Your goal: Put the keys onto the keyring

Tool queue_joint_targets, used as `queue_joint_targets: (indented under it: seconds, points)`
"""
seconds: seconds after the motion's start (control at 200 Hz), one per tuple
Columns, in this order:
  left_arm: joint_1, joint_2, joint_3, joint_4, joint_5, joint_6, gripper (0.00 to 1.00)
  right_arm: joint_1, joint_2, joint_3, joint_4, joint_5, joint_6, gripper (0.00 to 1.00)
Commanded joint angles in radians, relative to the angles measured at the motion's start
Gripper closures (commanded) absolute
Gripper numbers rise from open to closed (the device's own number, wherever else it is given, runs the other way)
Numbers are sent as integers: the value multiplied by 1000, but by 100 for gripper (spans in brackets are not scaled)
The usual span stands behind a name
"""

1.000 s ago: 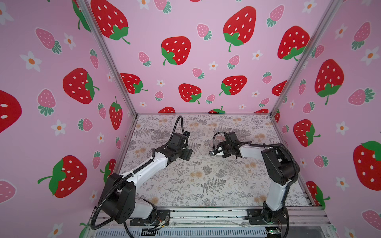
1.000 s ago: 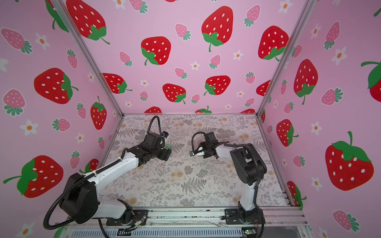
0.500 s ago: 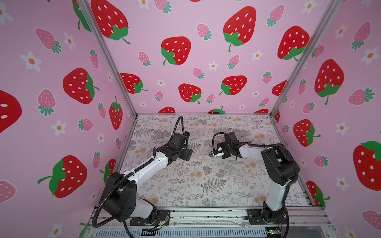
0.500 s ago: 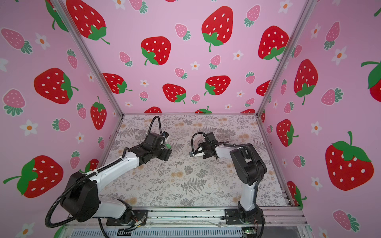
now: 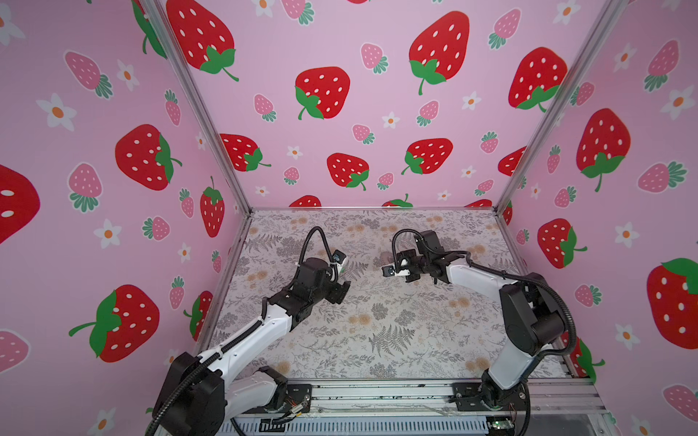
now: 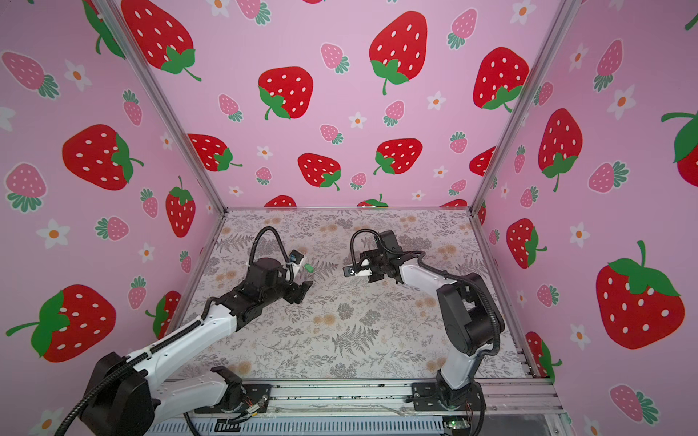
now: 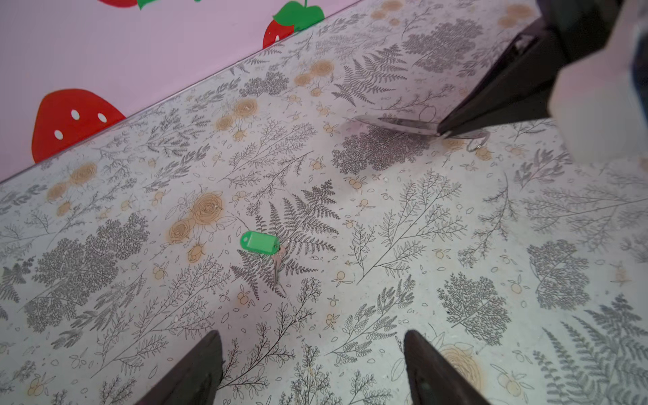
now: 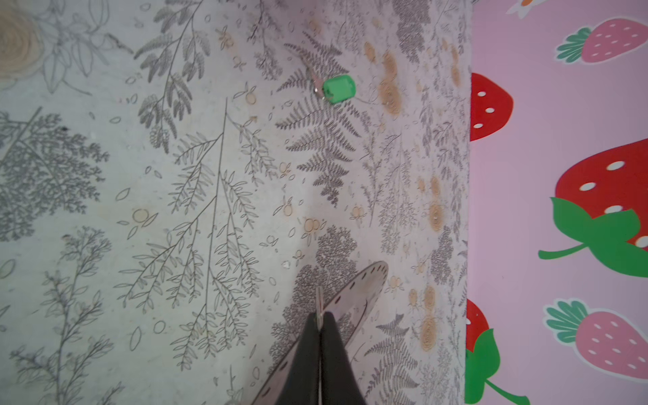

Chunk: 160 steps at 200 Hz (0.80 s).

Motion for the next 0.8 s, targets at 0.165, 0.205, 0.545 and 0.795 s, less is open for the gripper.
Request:
queue_joint_targets:
  seconds: [0.165, 0.205, 0.545, 0.795]
  points:
    - [4, -87, 47, 23, 110, 130, 18, -6, -21, 97, -71, -193, 143, 95]
    - [4, -101, 42, 29, 103, 130, 19, -5, -22, 103, -49, -220, 175, 95]
    - [3, -151, 79, -27, 104, 192, 24, -16, -51, 149, 44, -344, 329, 95]
    - [-15, -147, 62, 36, 161, 225, 28, -37, -79, 118, 121, -431, 429, 95]
